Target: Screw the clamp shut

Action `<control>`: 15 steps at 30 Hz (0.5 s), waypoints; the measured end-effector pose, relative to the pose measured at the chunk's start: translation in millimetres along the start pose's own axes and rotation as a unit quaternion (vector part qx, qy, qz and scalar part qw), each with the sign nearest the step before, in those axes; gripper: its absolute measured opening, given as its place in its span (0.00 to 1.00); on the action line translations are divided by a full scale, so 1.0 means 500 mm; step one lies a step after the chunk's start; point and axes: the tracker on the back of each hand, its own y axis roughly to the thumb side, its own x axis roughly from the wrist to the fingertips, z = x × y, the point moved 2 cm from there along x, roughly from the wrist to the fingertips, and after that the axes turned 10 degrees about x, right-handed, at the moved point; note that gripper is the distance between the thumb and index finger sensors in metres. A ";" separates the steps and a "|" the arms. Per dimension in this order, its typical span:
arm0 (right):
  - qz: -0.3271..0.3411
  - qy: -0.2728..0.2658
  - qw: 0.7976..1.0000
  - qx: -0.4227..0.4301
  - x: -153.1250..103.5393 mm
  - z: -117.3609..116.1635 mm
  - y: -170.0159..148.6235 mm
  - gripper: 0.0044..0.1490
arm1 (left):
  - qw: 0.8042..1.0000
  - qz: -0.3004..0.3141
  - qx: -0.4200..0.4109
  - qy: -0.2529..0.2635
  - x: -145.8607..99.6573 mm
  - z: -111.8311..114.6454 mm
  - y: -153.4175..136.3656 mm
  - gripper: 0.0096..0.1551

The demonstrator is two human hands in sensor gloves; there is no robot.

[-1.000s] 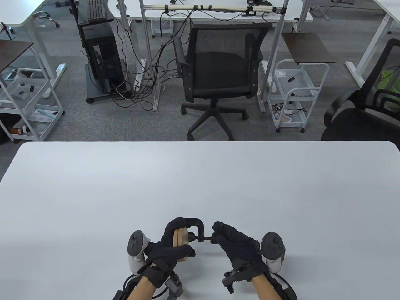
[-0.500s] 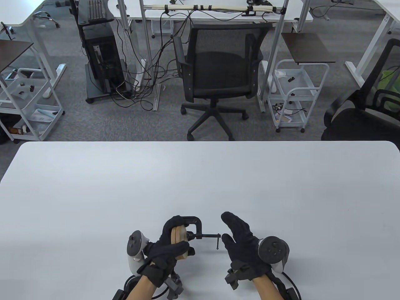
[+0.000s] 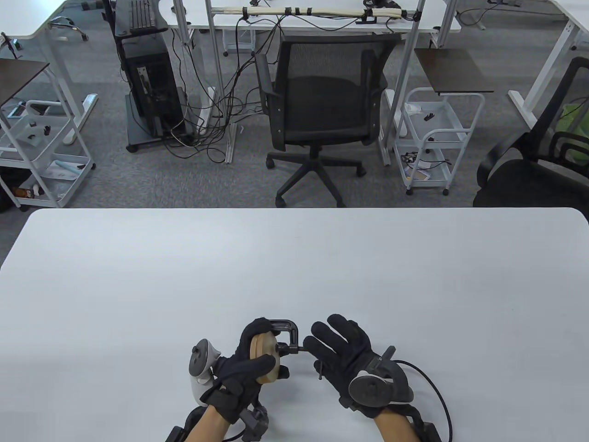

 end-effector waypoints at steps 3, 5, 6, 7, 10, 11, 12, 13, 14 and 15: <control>-0.029 -0.029 0.996 0.078 0.000 0.002 -0.006 0.38 | 1.000 0.002 0.014 -0.006 0.001 0.004 0.002 0.58; -0.051 -0.041 0.990 0.126 -0.002 0.001 -0.014 0.35 | 1.000 0.003 0.012 -0.009 0.002 0.007 0.003 0.58; -0.063 -0.044 0.985 0.155 -0.003 -0.001 -0.019 0.35 | 1.000 0.003 0.019 -0.009 0.003 0.007 0.005 0.58; -0.076 -0.045 0.980 0.181 -0.004 -0.002 -0.024 0.34 | 0.999 0.003 0.032 -0.011 0.003 0.006 0.006 0.58; -0.138 -0.039 0.943 0.302 -0.007 -0.016 -0.050 0.35 | 0.998 0.011 0.064 -0.002 0.002 0.002 0.011 0.58; -0.160 -0.036 0.923 0.348 -0.009 -0.023 -0.058 0.35 | 0.997 0.015 0.072 0.005 0.002 0.002 0.013 0.58; -0.190 -0.038 0.890 0.413 -0.012 -0.033 -0.067 0.36 | 0.996 0.019 0.082 0.005 0.002 0.002 0.016 0.58; -0.209 -0.040 0.868 0.448 -0.016 -0.039 -0.073 0.37 | 0.996 0.020 0.086 0.002 0.002 0.003 0.017 0.58; -0.236 -0.044 0.829 0.505 -0.021 -0.050 -0.081 0.37 | 0.995 0.022 0.094 -0.004 0.002 0.005 0.019 0.58; -0.250 -0.048 0.806 0.535 -0.025 -0.056 -0.084 0.37 | 0.995 0.022 0.098 -0.004 0.002 0.006 0.020 0.58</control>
